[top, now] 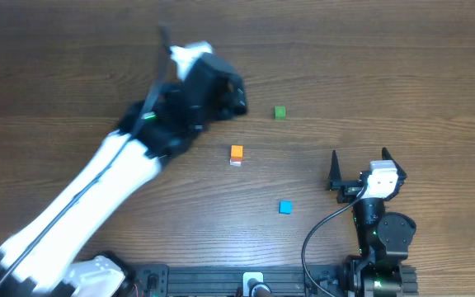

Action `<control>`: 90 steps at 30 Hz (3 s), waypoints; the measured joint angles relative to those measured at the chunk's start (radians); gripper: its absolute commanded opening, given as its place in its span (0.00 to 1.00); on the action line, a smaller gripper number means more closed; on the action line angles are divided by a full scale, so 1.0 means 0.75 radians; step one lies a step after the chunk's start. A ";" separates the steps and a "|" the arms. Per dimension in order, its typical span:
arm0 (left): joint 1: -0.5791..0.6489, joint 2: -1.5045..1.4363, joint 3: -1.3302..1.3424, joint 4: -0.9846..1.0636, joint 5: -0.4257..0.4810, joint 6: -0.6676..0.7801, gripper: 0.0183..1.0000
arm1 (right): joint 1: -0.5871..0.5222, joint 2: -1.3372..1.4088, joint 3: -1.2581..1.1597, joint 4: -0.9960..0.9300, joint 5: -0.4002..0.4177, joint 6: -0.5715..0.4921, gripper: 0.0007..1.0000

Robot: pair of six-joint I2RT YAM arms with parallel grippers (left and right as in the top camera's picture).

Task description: Stack Cubes

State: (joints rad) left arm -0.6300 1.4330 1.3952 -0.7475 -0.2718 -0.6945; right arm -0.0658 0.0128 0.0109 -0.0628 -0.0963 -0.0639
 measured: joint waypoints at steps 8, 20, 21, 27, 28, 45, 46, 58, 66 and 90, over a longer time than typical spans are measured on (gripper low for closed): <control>0.373 -0.388 -0.129 0.398 0.085 0.278 0.99 | 0.000 0.000 0.000 0.000 0.000 -0.001 0.99; 0.750 -1.158 -0.860 0.711 0.353 0.667 1.00 | -0.001 0.000 0.000 0.000 0.000 0.000 0.99; 0.761 -1.220 -0.936 0.745 0.371 0.699 1.00 | -0.001 0.000 0.000 0.000 0.000 0.000 0.99; 0.790 -1.480 -1.354 0.937 0.428 0.818 1.00 | -0.001 0.000 0.000 0.000 0.000 0.000 0.99; 0.790 -1.526 -1.438 0.985 0.436 0.836 1.00 | -0.001 0.000 0.000 0.000 0.000 0.001 0.99; 0.894 -1.829 -1.841 0.956 0.573 0.932 1.00 | -0.001 0.000 0.000 0.000 0.000 0.000 0.99; 0.895 -1.841 -1.841 0.930 0.574 0.932 1.00 | 0.000 0.000 0.000 0.000 0.000 0.000 0.99; 0.896 -1.892 -1.844 0.914 0.578 0.932 1.00 | -0.001 0.000 0.000 0.000 0.000 0.001 0.99; 0.896 -1.892 -1.844 0.914 0.578 0.932 1.00 | 0.000 0.000 0.000 0.000 0.000 0.000 0.99; 0.896 -1.892 -1.844 0.915 0.578 0.932 1.00 | 0.000 0.262 0.264 -0.058 -0.205 0.263 0.99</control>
State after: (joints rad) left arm 0.0418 0.0143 0.0120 -0.0612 0.1619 0.0048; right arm -0.0658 0.2092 0.2092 -0.1062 -0.2504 0.1333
